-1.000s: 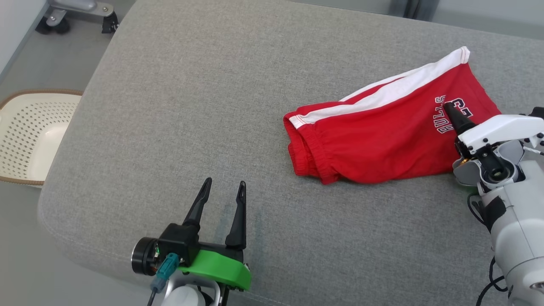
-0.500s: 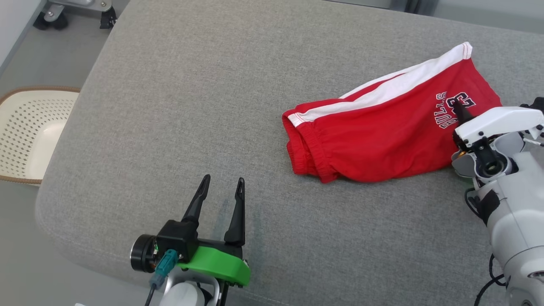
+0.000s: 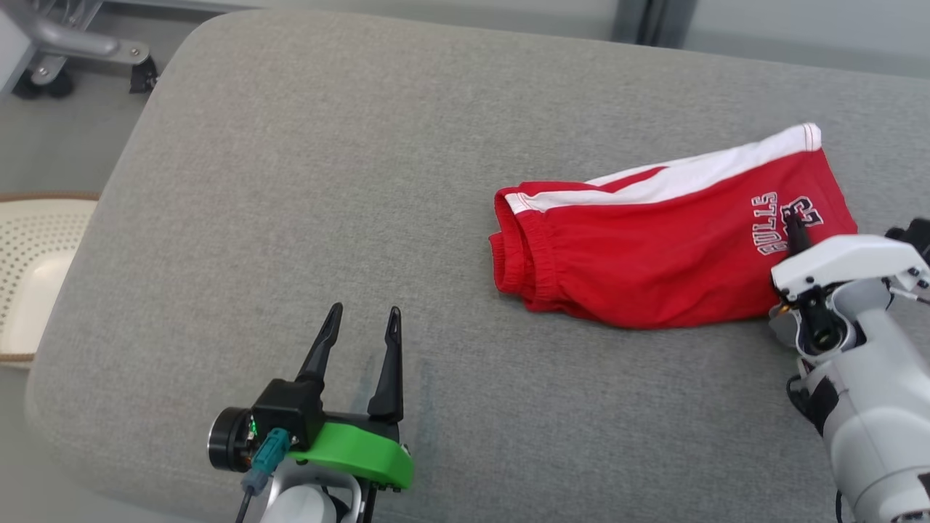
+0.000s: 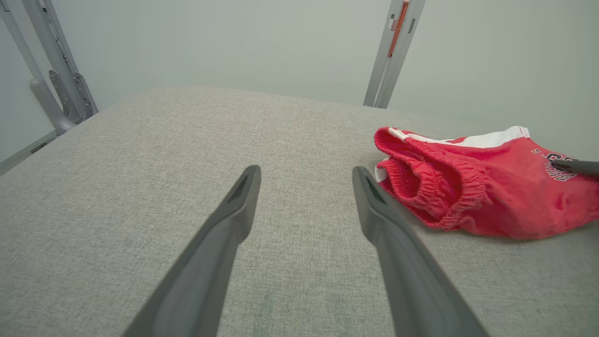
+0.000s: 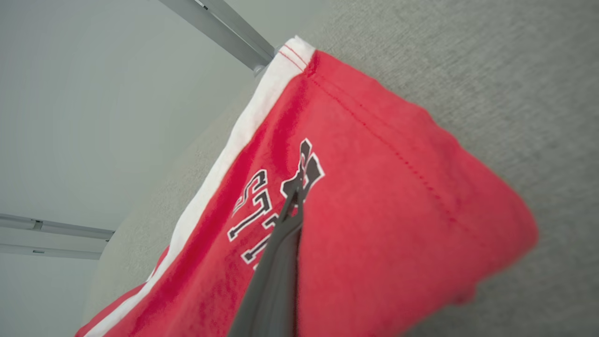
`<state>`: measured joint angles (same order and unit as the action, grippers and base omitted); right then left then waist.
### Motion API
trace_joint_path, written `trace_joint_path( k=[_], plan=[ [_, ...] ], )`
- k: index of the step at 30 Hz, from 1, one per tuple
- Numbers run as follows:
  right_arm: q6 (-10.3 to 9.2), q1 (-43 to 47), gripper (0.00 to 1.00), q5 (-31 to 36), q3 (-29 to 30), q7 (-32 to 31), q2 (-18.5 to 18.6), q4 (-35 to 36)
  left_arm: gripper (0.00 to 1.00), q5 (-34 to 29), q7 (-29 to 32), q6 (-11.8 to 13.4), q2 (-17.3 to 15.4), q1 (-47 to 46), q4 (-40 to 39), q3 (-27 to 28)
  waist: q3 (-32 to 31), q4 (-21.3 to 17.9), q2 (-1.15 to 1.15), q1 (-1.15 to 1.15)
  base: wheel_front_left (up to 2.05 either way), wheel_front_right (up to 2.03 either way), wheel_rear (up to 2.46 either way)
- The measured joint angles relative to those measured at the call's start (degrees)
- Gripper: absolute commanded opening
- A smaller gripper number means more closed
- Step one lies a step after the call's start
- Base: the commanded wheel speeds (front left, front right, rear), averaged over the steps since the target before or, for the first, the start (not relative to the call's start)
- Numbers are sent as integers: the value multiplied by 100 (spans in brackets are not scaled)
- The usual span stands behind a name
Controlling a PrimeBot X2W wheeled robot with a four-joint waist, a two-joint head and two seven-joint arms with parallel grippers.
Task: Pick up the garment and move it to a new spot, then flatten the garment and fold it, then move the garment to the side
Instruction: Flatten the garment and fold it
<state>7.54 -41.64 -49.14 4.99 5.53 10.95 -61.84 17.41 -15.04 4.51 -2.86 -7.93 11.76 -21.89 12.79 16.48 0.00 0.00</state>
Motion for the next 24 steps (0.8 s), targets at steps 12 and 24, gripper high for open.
trace_joint_path(
  k=[12,24],
  plan=[
    [-2,1317,0,16,249,740,-146,684,100,-144,0,-105,1,197,30,309,-401,-637,0,0,0,0,0],
    [-5,1340,0,63,332,738,-387,1173,100,-231,0,-227,1,236,98,322,-597,-987,0,0,0,0,0]
  ],
)
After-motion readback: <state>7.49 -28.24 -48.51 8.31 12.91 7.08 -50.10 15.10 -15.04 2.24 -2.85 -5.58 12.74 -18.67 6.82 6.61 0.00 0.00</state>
